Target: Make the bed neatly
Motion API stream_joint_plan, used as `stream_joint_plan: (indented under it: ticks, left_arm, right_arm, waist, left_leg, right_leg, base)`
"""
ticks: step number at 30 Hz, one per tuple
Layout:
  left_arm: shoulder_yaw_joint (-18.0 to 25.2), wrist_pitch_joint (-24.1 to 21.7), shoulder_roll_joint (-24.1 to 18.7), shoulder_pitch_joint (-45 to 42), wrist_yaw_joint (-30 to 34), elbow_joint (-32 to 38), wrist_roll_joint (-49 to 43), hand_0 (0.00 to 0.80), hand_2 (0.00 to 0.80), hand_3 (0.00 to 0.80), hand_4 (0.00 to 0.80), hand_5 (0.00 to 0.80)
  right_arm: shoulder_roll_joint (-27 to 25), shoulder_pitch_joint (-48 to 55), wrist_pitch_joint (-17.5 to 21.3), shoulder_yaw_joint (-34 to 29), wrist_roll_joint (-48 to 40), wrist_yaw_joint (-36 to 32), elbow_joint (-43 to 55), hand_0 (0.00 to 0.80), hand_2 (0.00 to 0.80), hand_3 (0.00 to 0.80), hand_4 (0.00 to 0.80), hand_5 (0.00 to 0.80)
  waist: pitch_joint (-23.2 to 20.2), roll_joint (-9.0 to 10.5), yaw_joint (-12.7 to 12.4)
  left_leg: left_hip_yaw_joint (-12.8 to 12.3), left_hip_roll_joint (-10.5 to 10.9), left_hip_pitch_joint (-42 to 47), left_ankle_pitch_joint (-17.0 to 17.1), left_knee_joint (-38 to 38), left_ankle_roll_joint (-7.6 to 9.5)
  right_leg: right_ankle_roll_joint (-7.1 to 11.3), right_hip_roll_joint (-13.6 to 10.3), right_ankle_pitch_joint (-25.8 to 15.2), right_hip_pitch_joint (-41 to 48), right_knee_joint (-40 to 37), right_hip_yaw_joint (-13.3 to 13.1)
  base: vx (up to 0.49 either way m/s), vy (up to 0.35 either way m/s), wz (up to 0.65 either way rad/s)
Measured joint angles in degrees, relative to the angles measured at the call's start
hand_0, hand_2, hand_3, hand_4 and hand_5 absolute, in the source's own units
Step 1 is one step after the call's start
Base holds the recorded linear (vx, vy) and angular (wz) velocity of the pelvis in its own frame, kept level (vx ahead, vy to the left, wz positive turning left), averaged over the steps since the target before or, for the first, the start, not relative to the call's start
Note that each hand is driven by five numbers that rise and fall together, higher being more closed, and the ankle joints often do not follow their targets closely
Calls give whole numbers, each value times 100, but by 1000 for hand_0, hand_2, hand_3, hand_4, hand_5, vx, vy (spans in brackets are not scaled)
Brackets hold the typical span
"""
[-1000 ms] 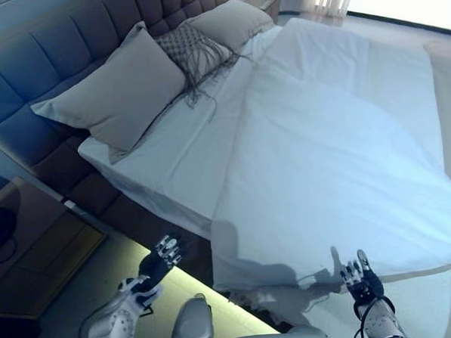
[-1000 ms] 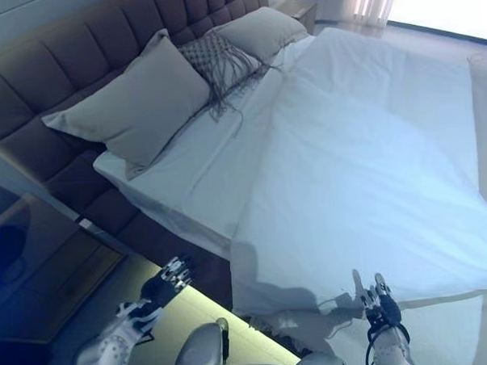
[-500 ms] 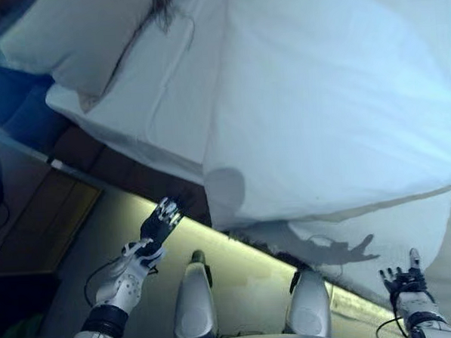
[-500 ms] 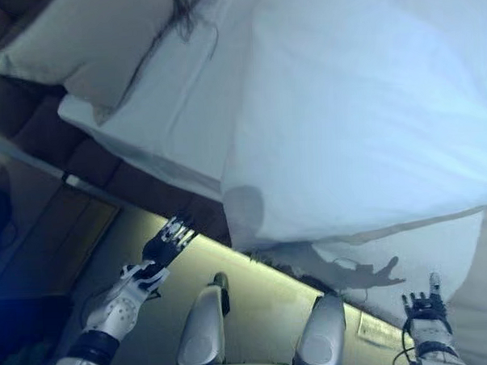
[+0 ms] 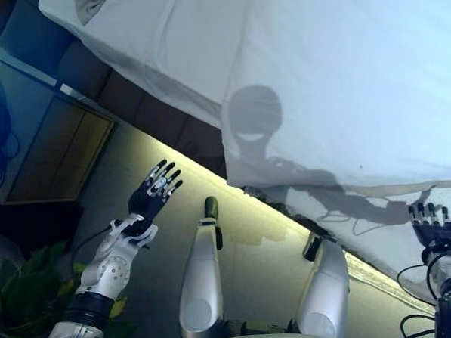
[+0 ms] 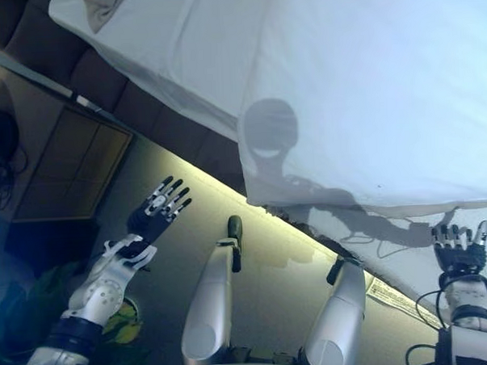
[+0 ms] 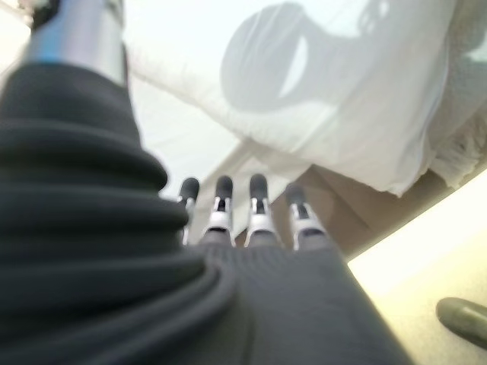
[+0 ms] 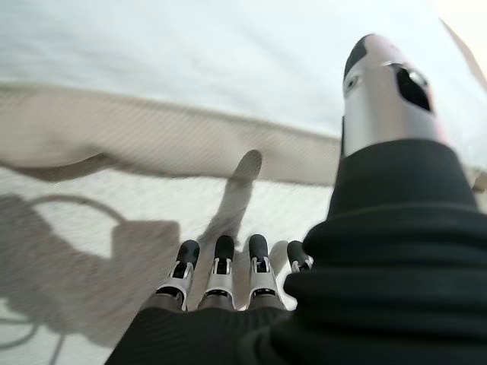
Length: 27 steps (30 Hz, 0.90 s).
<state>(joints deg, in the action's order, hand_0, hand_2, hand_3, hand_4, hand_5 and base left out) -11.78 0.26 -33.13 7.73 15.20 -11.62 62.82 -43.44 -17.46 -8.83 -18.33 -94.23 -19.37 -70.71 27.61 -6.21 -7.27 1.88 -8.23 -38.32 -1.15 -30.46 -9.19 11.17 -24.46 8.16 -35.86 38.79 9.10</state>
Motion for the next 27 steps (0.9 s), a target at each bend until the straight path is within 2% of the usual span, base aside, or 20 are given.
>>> stream_joint_plan:
  ticks: [3,8,9,10,15,22,27]
  left_arm:
    - [25,78,-83,-8,21,10,0,0,0,0,0,0]
    - [176,117,-311,-21,73,14,4,0,0,0,0,0]
    - [172,122,-362,-39,89,18,67,0,0,0,0,0]
    - [171,123,-364,-142,121,23,118,0,0,0,0,0]
    - [178,121,-456,-165,164,48,154,0,0,0,0,0]
    - [171,113,-462,-259,228,82,179,0,0,0,0,0]
    - [177,90,-479,-74,226,263,234,0,0,0,0,0]
  right_arm:
    - [-225,-62,-176,-16,-1,-37,-34,0,0,0,0,0]
    - [-342,-105,-377,-56,-104,-28,-99,0,0,0,0,0]
    - [-366,-120,-406,-56,-107,-8,-144,0,0,0,0,0]
    - [-423,-131,-411,-55,-121,-4,-143,0,0,0,0,0]
    - [-458,-157,-514,-75,-233,177,-400,0,0,0,0,0]
    - [-484,-406,-580,-101,-541,247,-529,0,0,0,0,0]
    - [-589,-505,-614,-96,-549,194,-611,0,0,0,0,0]
  waist:
    - [4,11,-22]
    - [-23,101,-39]
    - [-37,127,-8]
    - [-73,83,-56]
    - [-129,98,-175]
    - [-188,80,-168]
    - [-196,39,-145]
  left_leg:
    - [67,12,-165,-152,-325,6]
    - [121,76,-506,-154,-432,-3]
    - [196,146,-592,-271,-710,83]
    - [312,168,-601,-517,-1074,-18]
    - [297,205,-940,-508,-1046,17]
    - [255,200,-1023,-408,-834,140]
    - [133,239,-1075,-339,-846,54]
  right_leg:
    - [13,-56,80,-86,201,-44]
    - [-48,-134,162,-441,510,-149]
    - [-60,-188,158,-534,584,-168]
    - [-54,-170,159,-633,691,-235]
    - [-34,-200,136,-964,732,-272]
    - [-70,-172,120,-1158,752,-312]
    - [-47,-290,73,-1250,729,-333]
  base:
    - [53,-39,3]
    - [13,-26,18]
    - [0,0,0]
    - [-28,-1,-8]
    - [-19,5,4]
    - [-38,17,2]
    - [-8,10,-5]
